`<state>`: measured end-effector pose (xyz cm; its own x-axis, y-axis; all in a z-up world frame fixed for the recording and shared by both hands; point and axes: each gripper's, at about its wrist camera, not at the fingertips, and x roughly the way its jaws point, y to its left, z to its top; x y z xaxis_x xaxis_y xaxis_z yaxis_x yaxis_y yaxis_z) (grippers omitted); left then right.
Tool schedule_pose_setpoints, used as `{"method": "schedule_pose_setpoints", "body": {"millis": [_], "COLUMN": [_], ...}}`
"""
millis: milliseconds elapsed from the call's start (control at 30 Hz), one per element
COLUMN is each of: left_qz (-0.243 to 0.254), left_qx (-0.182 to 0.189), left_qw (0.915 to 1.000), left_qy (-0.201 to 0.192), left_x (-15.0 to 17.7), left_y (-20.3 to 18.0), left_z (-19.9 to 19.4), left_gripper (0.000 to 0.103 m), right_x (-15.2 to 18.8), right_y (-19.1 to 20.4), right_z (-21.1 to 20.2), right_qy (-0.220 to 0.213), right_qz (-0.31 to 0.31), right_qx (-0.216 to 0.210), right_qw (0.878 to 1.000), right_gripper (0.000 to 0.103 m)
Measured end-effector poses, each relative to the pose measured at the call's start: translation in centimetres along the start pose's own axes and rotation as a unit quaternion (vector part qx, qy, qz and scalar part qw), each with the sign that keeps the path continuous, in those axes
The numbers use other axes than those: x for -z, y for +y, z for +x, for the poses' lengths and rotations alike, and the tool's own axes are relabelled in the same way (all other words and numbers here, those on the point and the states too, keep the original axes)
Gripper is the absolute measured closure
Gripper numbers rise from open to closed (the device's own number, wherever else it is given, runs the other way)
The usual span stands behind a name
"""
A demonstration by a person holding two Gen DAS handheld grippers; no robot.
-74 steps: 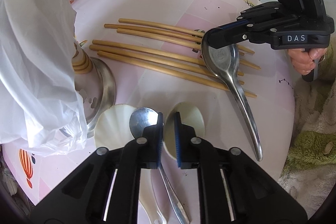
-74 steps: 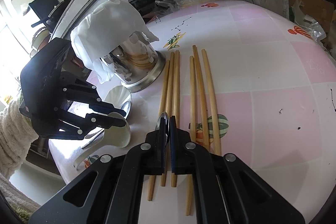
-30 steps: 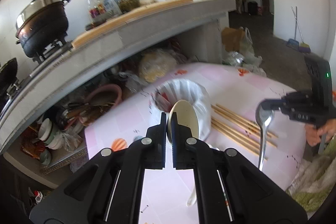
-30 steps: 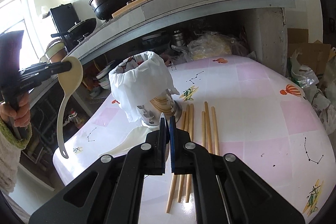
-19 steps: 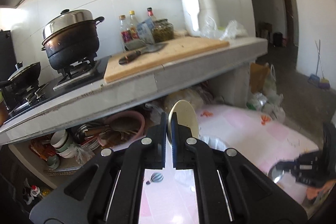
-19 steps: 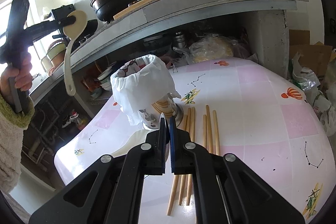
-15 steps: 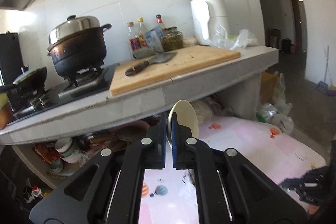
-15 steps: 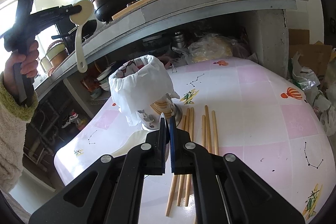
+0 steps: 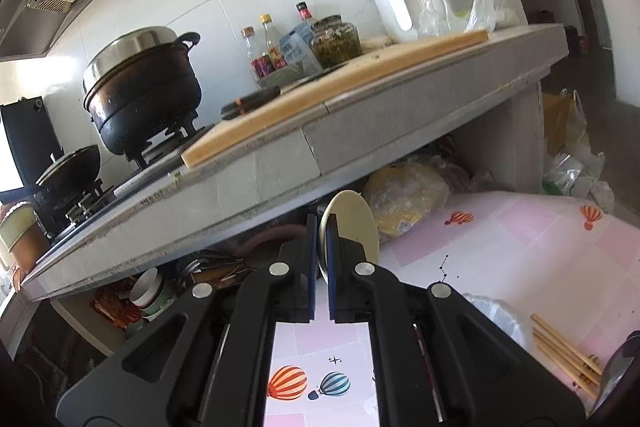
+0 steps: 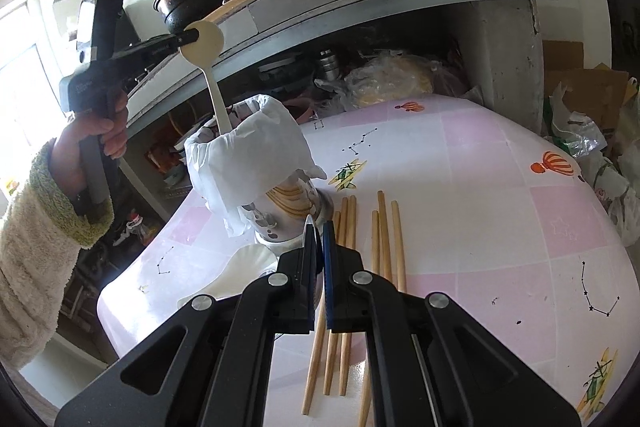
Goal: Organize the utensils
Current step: 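Raise the white spoon over the bagged holder and open the left gripper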
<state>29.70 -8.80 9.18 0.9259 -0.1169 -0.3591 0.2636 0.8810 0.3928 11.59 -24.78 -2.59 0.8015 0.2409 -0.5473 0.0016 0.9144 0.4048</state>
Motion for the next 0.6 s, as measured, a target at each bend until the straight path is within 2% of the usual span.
{"method": "schedule_pose_setpoints", "body": {"millis": [300,600], "left_qz": [0.029,0.082], "left_qx": [-0.022,-0.031], "left_qw": [0.9993,0.9957], "left_qy": [-0.011,-0.03], "left_x": [3.2,5.7], "left_y": [-1.8,-3.8], "left_z": [1.7,0.5], "left_gripper": [0.099,0.099], "right_x": [0.1,0.2], "right_y": [-0.1,-0.2], "right_z": [0.4,0.5], "right_qy": [0.006,0.008], "right_qz": [0.002,0.002], "right_qx": [0.002,0.0], "right_qw": [1.0,1.0], "right_gripper": [0.099,0.099]}}
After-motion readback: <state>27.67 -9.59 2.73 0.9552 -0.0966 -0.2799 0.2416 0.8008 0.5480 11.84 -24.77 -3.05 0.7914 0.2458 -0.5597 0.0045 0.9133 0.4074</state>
